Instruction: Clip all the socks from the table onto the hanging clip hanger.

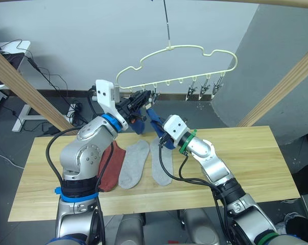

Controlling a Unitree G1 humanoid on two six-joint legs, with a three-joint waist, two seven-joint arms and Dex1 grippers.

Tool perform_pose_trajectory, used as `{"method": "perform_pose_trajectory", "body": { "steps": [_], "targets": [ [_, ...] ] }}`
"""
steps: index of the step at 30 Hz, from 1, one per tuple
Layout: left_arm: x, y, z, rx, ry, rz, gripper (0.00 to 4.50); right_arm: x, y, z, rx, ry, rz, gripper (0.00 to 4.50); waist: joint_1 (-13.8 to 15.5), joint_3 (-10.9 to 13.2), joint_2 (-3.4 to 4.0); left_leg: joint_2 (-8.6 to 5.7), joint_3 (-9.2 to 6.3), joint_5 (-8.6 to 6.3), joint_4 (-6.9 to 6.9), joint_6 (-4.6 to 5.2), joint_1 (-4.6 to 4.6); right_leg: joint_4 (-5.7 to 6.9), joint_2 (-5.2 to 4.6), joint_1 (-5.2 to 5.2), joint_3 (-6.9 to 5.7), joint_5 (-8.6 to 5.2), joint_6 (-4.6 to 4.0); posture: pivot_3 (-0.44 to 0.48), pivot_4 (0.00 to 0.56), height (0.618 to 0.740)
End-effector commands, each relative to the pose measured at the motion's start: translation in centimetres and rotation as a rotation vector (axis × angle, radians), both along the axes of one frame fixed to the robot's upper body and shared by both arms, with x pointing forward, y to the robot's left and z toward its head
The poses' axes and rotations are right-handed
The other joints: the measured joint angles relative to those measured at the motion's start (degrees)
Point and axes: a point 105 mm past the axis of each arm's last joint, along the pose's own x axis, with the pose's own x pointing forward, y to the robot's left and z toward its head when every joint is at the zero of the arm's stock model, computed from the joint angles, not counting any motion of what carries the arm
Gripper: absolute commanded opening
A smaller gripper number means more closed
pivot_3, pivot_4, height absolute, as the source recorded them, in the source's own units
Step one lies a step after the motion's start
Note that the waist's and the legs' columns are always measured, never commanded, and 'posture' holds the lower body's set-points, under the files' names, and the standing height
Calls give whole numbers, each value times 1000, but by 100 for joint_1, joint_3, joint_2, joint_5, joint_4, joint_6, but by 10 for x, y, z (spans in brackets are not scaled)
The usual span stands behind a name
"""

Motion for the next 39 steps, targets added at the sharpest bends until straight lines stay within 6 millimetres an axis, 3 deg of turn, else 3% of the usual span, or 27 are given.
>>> {"method": "perform_pose_trajectory", "body": {
  "steps": [1,19,21,22,28,35,39],
  "targets": [
    [-10,-3,31,-35,-114,-33,253,-6,3,17,66,-60,24,0,0,0,0,0,0,0,0,0,0,0,0,0,0,0,0,-190,281,740],
    [-11,-2,24,-25,-89,-21,253,-3,12,32,129,-94,43,0,-1,0,0,0,0,0,1,0,0,2,-1,0,0,0,-1,-180,277,740],
    [-11,-1,24,-37,-83,-20,966,-4,14,33,129,-94,49,0,-1,0,0,0,0,0,2,0,0,2,-1,0,0,0,-1,-179,277,740],
    [-11,0,23,-39,-81,-19,1089,-4,15,33,130,-93,52,0,-3,0,0,0,0,0,2,0,0,2,-1,0,0,1,-1,-177,276,740],
    [-15,2,17,-31,-56,-33,2830,-3,17,33,131,-91,61,0,-5,-1,0,1,-1,0,3,0,1,5,0,0,0,1,-1,-174,275,740],
    [-20,6,9,17,-52,-39,2830,-2,19,31,131,-60,76,0,-12,-1,1,2,-2,1,4,-1,2,8,0,0,-1,1,-2,-169,273,740],
    [-21,7,8,43,-62,-34,2850,-2,19,26,123,-22,82,1066,-9,-1,0,2,-2,1,4,0,2,8,0,0,0,1,-2,-164,274,740]
  ]
}}
